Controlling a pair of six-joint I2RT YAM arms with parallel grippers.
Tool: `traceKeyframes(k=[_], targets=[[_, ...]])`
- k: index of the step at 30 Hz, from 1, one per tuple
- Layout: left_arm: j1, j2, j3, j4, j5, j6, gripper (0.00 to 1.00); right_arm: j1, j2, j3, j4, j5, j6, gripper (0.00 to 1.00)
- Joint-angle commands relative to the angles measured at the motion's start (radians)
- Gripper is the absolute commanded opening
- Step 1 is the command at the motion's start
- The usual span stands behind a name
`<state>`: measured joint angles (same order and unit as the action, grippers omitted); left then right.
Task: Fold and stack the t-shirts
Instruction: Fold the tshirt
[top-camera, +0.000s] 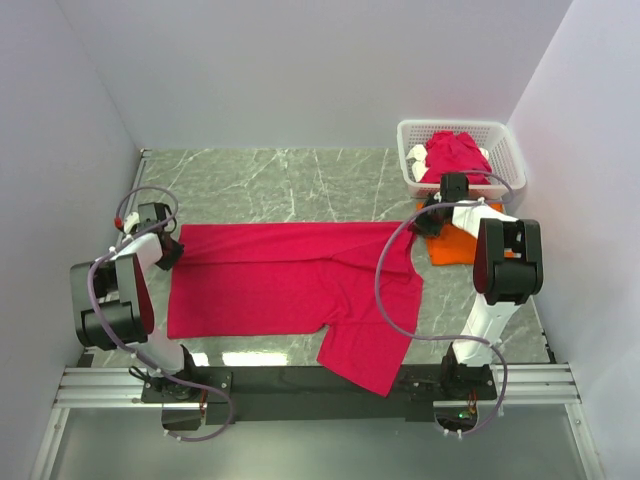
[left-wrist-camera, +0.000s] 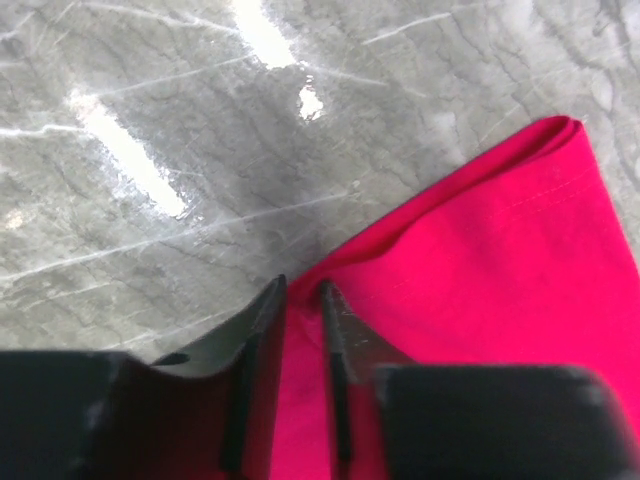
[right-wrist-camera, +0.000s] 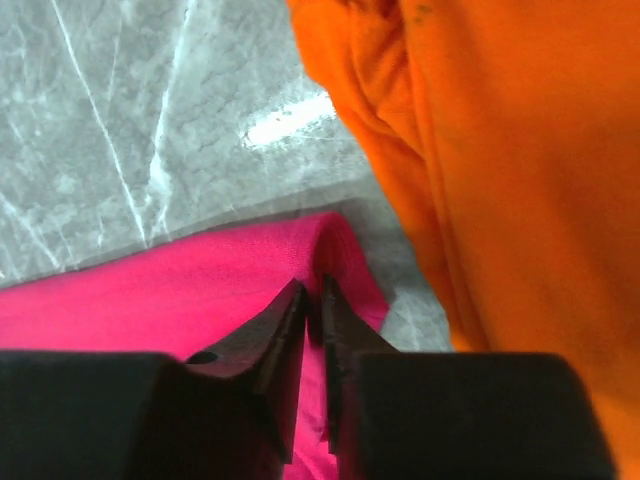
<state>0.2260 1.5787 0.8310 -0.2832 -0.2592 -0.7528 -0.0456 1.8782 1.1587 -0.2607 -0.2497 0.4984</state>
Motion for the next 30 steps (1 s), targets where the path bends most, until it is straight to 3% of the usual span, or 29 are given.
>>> traceKeyframes(k=[1, 2, 5, 7, 9, 14, 17, 23, 30], targets=[[0.006, -0.054, 0.019, -0.026, -0.028, 0.0, 0.33, 0.006, -0.048, 0.059, -0.047, 0.07, -0.035, 0.29], [0.006, -0.081, 0.026, -0.033, -0.031, 0.006, 0.37, 0.01, -0.066, 0.059, -0.055, 0.076, -0.038, 0.33], [0.001, -0.15, 0.033, -0.065, -0.025, 0.03, 0.7, 0.033, -0.163, 0.036, -0.089, 0.104, -0.049, 0.45], [-0.019, -0.215, 0.031, -0.08, -0.018, 0.056, 0.8, 0.074, -0.265, -0.022, -0.089, 0.127, -0.053, 0.52], [-0.059, -0.265, 0.02, -0.102, -0.015, 0.073, 0.88, 0.13, -0.341, -0.06, -0.097, 0.197, -0.076, 0.52], [-0.187, -0.413, -0.026, -0.12, -0.025, 0.127, 0.92, 0.407, -0.517, -0.171, -0.141, 0.394, -0.135, 0.43], [-0.284, -0.463, -0.046, -0.129, -0.035, 0.168, 0.93, 0.486, -0.538, -0.22, -0.173, 0.376, -0.136, 0.37], [-0.347, -0.522, -0.099, -0.093, -0.012, 0.23, 0.92, 0.504, -0.476, -0.272, -0.187, 0.313, -0.132, 0.24], [-0.347, -0.514, -0.092, -0.077, -0.02, 0.247, 0.9, 0.504, -0.334, -0.202, -0.216, 0.299, -0.158, 0.18]])
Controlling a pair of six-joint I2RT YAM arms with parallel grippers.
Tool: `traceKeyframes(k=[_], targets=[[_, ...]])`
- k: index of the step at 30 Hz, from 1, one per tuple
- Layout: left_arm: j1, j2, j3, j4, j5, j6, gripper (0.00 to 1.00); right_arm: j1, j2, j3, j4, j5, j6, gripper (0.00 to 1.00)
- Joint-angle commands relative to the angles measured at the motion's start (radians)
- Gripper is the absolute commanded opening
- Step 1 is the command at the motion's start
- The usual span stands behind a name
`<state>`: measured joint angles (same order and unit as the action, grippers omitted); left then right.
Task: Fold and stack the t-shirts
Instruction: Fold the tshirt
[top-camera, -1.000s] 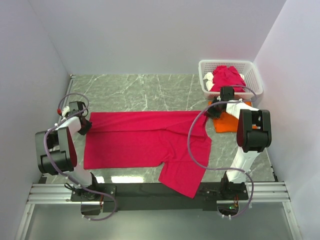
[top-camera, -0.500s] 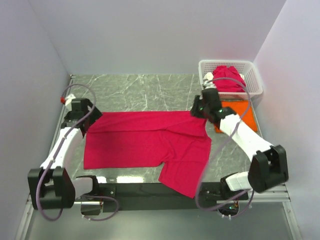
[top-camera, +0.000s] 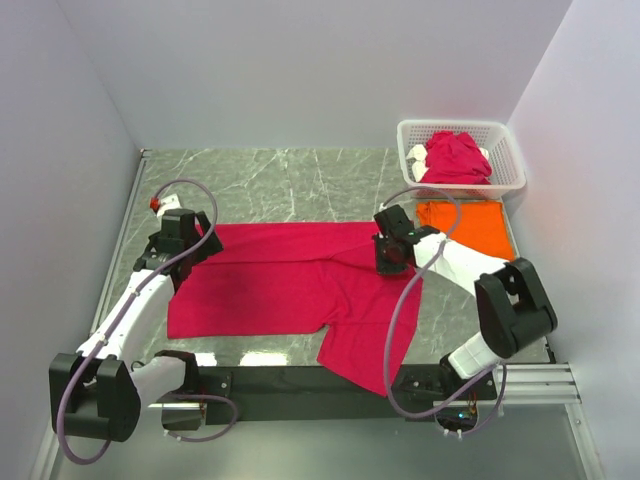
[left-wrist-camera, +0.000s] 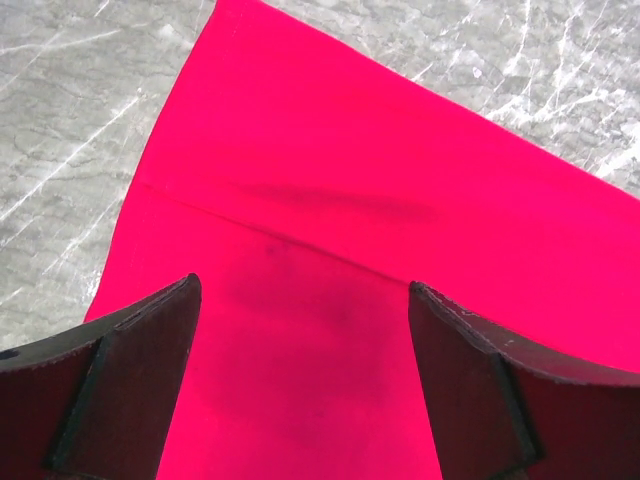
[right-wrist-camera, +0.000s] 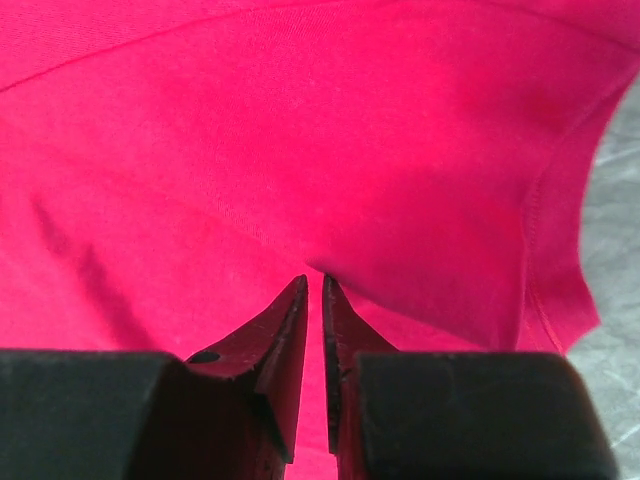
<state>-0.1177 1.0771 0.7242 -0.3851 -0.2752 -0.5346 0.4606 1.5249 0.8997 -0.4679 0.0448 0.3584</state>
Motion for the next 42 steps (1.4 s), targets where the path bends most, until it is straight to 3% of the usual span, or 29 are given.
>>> traceKeyframes(k=[1, 15, 26, 36, 42], targets=[[-0.003, -0.011, 0.017, 0.026, -0.005, 0.028, 0.89, -0.002, 0.029, 0.062, -0.012, 0.0, -0.016, 0.18], [-0.003, -0.019, 0.02, 0.028, -0.004, 0.039, 0.89, -0.011, 0.13, 0.2, -0.038, 0.234, -0.048, 0.2], [-0.003, -0.009, 0.018, 0.028, -0.001, 0.044, 0.89, -0.019, 0.239, 0.278, 0.002, 0.236, -0.101, 0.2], [-0.003, 0.009, 0.023, 0.022, 0.004, 0.042, 0.89, 0.078, 0.046, 0.171, 0.055, 0.152, -0.182, 0.32], [-0.003, 0.012, 0.023, 0.022, -0.004, 0.042, 0.89, 0.182, 0.046, 0.153, 0.032, 0.147, -0.194, 0.39]])
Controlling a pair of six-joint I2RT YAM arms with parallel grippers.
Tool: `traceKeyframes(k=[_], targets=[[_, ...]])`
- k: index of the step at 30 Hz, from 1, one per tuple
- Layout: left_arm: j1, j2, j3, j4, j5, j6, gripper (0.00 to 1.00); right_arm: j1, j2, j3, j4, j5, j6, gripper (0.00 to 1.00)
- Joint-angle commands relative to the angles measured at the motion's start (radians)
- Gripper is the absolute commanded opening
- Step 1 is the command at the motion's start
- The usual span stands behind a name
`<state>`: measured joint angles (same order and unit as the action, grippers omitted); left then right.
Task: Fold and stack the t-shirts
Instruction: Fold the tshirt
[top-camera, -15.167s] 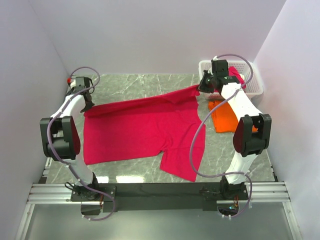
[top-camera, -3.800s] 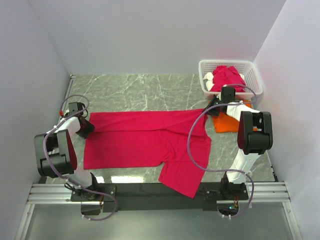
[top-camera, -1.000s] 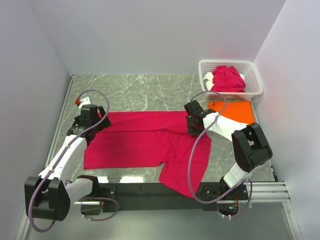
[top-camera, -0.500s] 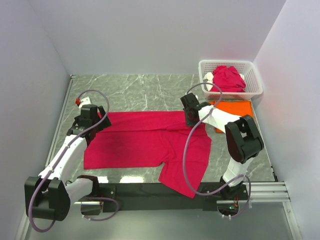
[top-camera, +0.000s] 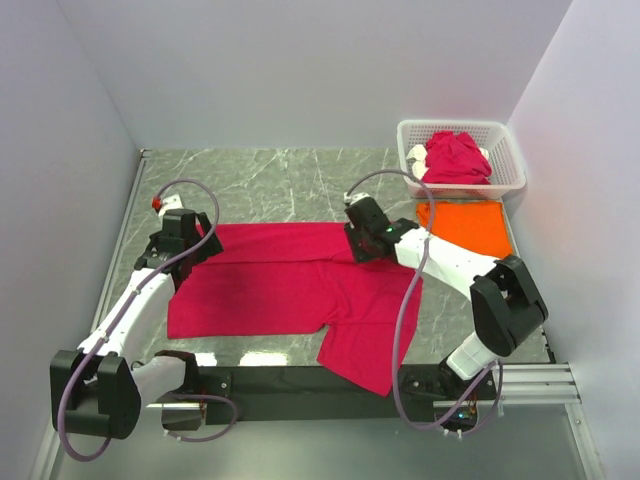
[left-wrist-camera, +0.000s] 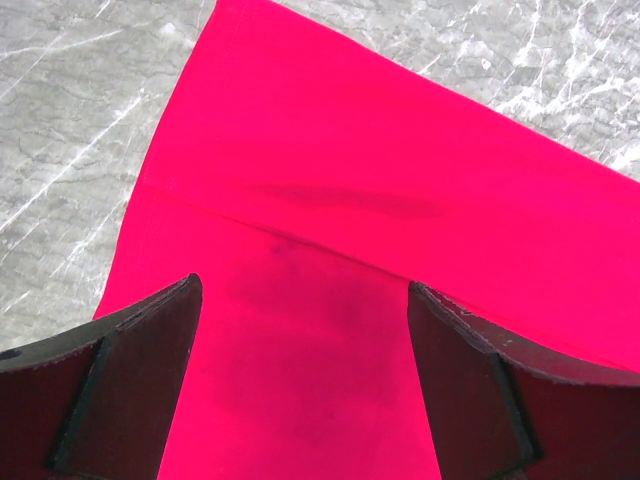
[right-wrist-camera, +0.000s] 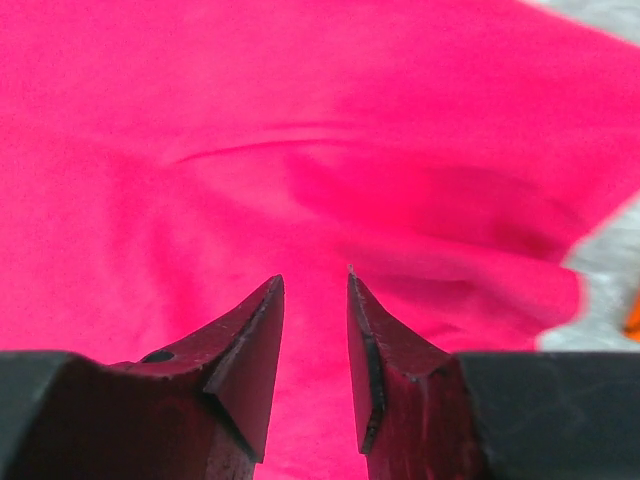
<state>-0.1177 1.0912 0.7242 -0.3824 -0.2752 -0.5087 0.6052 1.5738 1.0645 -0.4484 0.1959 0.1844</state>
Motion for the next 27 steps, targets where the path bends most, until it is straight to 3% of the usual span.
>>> traceKeyframes(k=[1, 14, 27], targets=[[-0.003, -0.002, 0.023, 0.019, -0.005, 0.016, 0.89, 0.044, 0.009, -0.009, 0.005, -0.004, -0.017, 0.4], [-0.003, 0.003, 0.023, 0.019, -0.01, 0.018, 0.89, 0.065, 0.163, 0.04, 0.014, 0.063, 0.003, 0.4], [-0.002, 0.006, 0.023, 0.019, -0.01, 0.018, 0.89, 0.064, 0.213, 0.066, 0.045, 0.154, 0.004, 0.39]])
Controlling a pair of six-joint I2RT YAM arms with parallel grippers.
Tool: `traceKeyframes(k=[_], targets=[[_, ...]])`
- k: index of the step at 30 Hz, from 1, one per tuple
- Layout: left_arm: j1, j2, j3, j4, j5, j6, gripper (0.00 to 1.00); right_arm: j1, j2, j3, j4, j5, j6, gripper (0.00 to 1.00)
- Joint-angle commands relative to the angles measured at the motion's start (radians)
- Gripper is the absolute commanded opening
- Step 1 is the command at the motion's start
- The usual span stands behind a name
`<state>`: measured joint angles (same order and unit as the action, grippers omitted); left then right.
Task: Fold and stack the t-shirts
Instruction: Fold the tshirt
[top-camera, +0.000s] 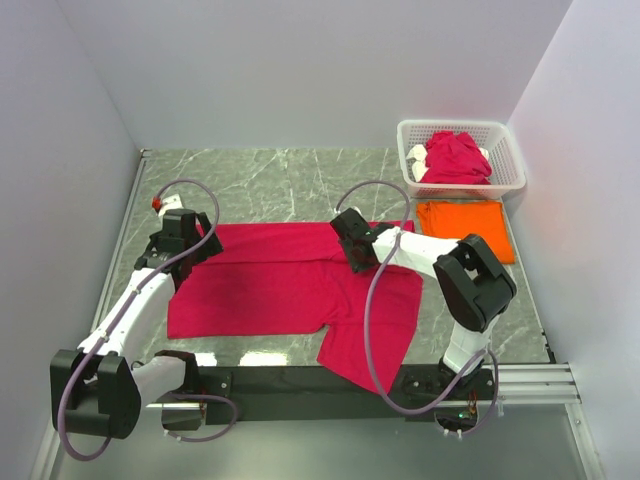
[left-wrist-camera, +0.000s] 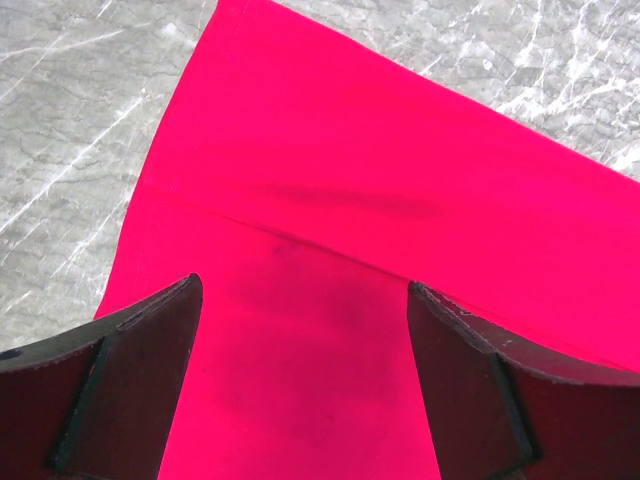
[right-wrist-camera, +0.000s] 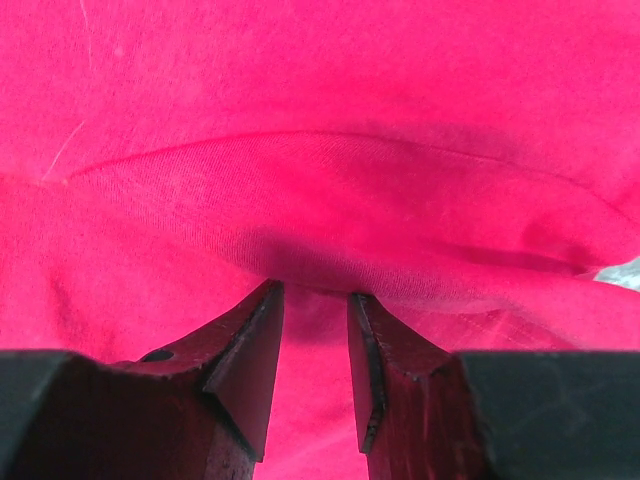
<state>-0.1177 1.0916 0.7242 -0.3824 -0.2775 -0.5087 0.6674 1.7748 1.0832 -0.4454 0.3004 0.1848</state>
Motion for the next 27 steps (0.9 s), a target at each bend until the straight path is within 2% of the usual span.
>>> traceKeyframes(k=[1, 12, 15, 18, 19, 27], targets=[[-0.003, 0.008, 0.023, 0.017, -0.008, 0.018, 0.89, 0.001, 0.012, 0.049, 0.043, 0.055, 0.004, 0.38], [-0.003, 0.016, 0.024, 0.011, -0.017, 0.015, 0.88, 0.001, 0.052, 0.073, 0.063, 0.049, 0.002, 0.35], [-0.003, 0.017, 0.027, 0.011, -0.017, 0.016, 0.88, 0.001, 0.052, 0.075, 0.056, 0.049, -0.002, 0.25], [-0.003, 0.017, 0.026, 0.011, -0.019, 0.016, 0.88, 0.001, 0.035, 0.072, 0.034, 0.043, -0.018, 0.06], [-0.003, 0.016, 0.026, 0.011, -0.017, 0.018, 0.88, 0.0, 0.026, 0.07, 0.027, 0.037, -0.027, 0.02], [-0.003, 0.013, 0.026, 0.01, -0.017, 0.018, 0.88, 0.001, -0.126, 0.061, -0.14, -0.055, -0.068, 0.0]])
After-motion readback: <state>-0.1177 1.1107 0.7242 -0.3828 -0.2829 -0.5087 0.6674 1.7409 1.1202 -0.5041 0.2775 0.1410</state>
